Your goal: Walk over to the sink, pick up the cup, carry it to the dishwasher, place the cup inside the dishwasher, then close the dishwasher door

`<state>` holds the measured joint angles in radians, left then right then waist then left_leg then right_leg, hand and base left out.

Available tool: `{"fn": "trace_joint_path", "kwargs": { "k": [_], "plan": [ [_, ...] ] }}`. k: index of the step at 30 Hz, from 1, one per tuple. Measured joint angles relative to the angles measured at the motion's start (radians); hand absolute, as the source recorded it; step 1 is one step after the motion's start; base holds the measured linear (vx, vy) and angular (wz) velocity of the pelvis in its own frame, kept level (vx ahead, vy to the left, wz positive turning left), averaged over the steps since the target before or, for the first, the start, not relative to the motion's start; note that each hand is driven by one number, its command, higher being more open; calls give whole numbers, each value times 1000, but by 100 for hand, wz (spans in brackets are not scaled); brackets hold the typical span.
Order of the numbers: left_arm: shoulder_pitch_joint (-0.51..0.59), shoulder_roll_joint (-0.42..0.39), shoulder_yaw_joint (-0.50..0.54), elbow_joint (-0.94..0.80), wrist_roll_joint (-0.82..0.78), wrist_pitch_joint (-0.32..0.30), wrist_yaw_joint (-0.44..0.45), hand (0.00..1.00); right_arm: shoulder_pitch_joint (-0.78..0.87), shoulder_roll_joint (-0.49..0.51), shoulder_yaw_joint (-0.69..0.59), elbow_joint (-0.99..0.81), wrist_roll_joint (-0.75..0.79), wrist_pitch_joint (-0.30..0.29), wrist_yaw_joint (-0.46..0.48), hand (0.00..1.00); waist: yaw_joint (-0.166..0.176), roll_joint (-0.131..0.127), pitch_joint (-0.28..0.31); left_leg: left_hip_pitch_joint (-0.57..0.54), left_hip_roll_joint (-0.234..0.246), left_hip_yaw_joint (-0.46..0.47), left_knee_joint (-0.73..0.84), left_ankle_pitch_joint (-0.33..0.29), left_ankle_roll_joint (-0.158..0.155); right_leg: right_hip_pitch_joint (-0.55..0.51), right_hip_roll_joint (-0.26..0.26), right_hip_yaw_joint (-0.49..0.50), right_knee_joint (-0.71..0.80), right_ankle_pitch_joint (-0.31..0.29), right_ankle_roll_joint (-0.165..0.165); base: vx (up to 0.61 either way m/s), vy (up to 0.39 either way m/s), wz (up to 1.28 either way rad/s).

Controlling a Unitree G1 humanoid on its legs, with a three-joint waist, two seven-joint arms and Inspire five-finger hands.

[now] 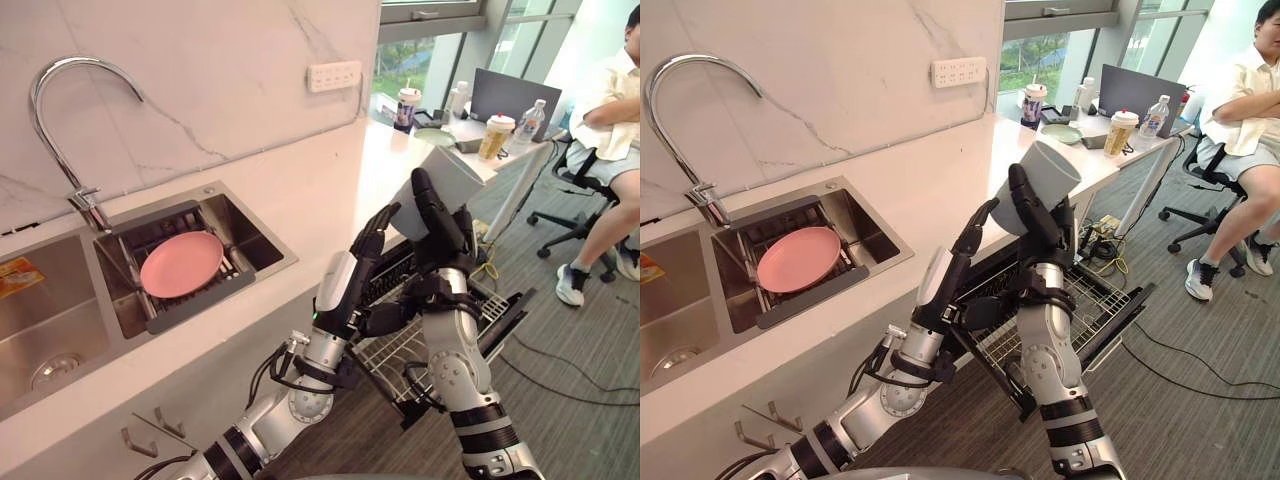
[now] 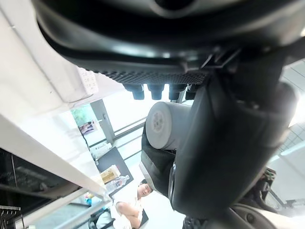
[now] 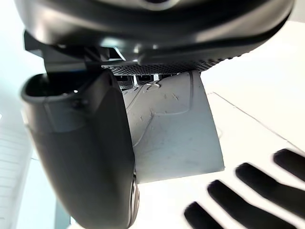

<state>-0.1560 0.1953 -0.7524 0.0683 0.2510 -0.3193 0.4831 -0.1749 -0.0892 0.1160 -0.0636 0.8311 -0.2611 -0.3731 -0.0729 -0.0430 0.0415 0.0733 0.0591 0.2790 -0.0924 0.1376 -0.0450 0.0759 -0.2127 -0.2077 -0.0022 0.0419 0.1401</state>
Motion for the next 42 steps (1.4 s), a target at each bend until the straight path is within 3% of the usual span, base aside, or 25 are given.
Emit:
{"fn": "trace_joint_path", "kwargs": {
  "k": [3, 8, 12, 18, 23, 29, 33, 37, 42],
  "plan": [
    [11, -21, 0, 0, -88, 12, -94, 100, 18, 2, -57, -1, -14, -1, -10, 0, 1, 0, 0, -3, -2, -5, 0, 0, 0, 0, -2, -5, -1, 0, 0, 4, 1, 5],
    [124, -56, 7, 11, -328, 40, -287, 100, 81, -30, -285, 66, -50, 3, -20, 0, 2, 1, -1, -17, -1, -25, 0, 0, 1, 4, -6, -24, -8, 0, 0, 21, -6, 11],
    [253, -55, 108, 141, -482, 83, -422, 100, 98, -114, -476, 234, -49, 29, -8, 0, 1, 1, -1, -25, 5, -36, -1, 2, 3, 9, 2, -39, -16, 1, 2, 18, -21, 7],
    [326, 1, 229, 384, -508, 179, -529, 100, 105, -186, -516, 423, -49, 86, 80, 0, -4, 0, 0, -29, 5, -56, -1, 0, 1, 18, 8, -61, -24, -1, 4, 1, -12, 9],
    [352, 20, 272, 516, -449, 239, -526, 100, 104, -191, -454, 524, -91, 135, 178, 0, 4, 3, 11, -30, -4, -73, 0, -3, 1, 34, 2, -80, -40, -6, 7, -12, 6, 11],
    [326, 8, 424, 687, -389, 267, -450, 100, 81, -191, -383, 600, -218, 164, 259, 0, 7, 9, 46, -37, -10, -86, 0, -5, 4, 43, -3, -97, -50, -5, 8, -4, 7, 7],
    [324, -8, 591, 777, -431, 296, -386, 100, 67, -195, -382, 637, -307, 175, 269, 0, 13, 15, 67, -48, -14, -105, 0, -4, 7, 46, -3, -119, -50, -3, 12, 26, -7, 13],
    [318, -11, 642, 793, -438, 315, -365, 100, 34, -204, -381, 698, -368, 186, 261, 0, 32, 31, 93, -64, -17, -132, 0, -3, 7, 46, -2, -142, -49, -6, 14, 15, -13, 21],
    [297, -7, 690, 810, -456, 362, -361, 100, -69, -243, -365, 800, -426, 191, 242, 0, 54, 62, 187, -125, -18, -168, 5, 19, 11, 5, 0, -173, -33, -7, 11, -18, 3, 22]
  ]
}}
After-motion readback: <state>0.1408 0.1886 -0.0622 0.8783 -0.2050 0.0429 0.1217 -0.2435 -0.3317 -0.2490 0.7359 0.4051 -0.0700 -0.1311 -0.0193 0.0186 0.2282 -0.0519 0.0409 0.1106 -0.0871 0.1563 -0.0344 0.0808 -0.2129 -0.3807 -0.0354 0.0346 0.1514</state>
